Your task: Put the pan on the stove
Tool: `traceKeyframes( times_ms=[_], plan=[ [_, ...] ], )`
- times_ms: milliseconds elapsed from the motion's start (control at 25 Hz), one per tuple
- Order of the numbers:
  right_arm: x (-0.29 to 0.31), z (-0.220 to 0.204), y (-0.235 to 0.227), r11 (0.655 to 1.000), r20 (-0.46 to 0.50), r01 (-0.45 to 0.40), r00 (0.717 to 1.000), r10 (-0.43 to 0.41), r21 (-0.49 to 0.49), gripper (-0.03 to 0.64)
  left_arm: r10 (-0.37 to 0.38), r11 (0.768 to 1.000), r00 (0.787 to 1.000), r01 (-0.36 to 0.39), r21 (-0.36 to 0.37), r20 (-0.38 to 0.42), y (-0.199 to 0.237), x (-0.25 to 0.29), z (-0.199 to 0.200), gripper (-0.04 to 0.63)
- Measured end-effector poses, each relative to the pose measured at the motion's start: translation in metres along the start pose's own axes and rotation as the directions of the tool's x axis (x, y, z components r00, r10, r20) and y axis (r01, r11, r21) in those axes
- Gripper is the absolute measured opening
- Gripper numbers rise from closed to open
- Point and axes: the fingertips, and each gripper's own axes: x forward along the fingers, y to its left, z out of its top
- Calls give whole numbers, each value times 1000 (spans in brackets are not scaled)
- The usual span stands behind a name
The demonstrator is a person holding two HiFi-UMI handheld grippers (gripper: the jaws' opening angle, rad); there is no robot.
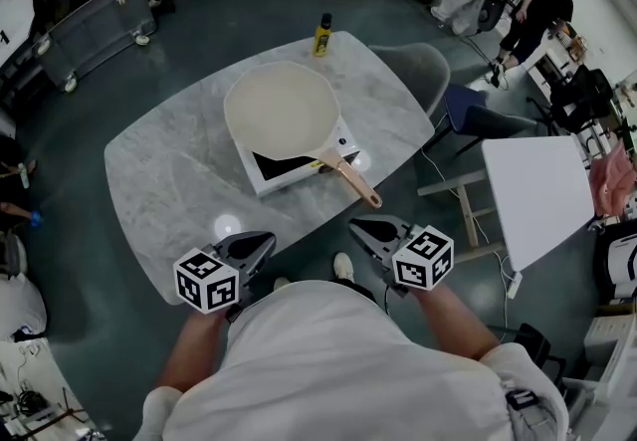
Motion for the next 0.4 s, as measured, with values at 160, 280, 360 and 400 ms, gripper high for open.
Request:
traceKeyframes(
  times_ms=[160, 280, 360, 400],
  plan=[
    [-1, 1, -3, 1000, 1, 16, 1000, -16, -8, 5, -7, 1000, 1000, 7, -3, -2, 3, 2, -1, 18],
    [-3, 3, -8, 1000, 5, 29, 1000, -29, -12, 5, -12, 1000, 1000, 12, -2, -1, 5, 5, -1, 18],
    [-4, 2, -10, 999, 7, 36, 999, -36, -14, 5, -15, 1000, 1000, 15, -3, -1, 5, 8, -2, 18],
    [-5, 2, -12, 999, 7, 39, 999, -39, -15, 5, -17, 1000, 1000, 17, -3, -1, 5, 9, -3, 18]
  ],
)
